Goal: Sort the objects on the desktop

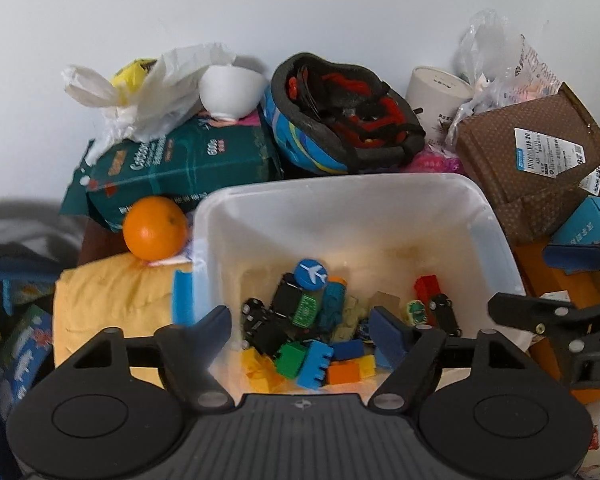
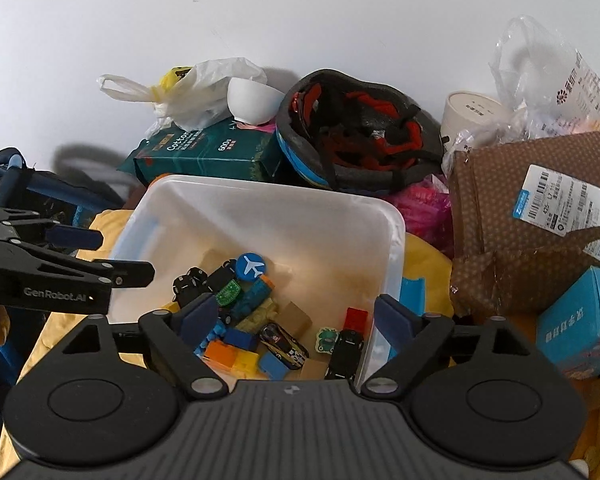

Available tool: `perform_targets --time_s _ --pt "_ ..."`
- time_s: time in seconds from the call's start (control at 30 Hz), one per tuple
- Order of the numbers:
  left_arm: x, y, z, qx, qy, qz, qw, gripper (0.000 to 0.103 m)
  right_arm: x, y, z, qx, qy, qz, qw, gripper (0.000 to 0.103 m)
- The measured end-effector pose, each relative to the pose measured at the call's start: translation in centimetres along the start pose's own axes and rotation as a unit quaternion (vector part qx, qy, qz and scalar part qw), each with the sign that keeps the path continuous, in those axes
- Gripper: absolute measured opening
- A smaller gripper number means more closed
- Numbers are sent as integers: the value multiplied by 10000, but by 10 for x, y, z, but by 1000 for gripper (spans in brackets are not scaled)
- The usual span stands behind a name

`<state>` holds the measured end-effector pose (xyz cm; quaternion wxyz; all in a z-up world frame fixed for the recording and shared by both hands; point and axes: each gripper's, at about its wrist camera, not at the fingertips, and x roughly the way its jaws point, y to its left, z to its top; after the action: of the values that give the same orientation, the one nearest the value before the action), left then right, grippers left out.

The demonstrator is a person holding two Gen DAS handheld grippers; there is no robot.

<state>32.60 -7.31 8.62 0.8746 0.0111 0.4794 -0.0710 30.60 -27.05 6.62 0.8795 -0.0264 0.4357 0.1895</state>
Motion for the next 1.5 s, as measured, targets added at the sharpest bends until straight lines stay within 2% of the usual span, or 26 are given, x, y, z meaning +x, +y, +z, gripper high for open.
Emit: perform_targets --time_s 0.6,1.5 --pt "8 -5 -2 -10 117 41 9999 82 4 10 -5 -153 59 90 9998 90" --pt "13 6 1 -99 125 -34 9999 82 12 11 -2 -221 121 -12 9997 90"
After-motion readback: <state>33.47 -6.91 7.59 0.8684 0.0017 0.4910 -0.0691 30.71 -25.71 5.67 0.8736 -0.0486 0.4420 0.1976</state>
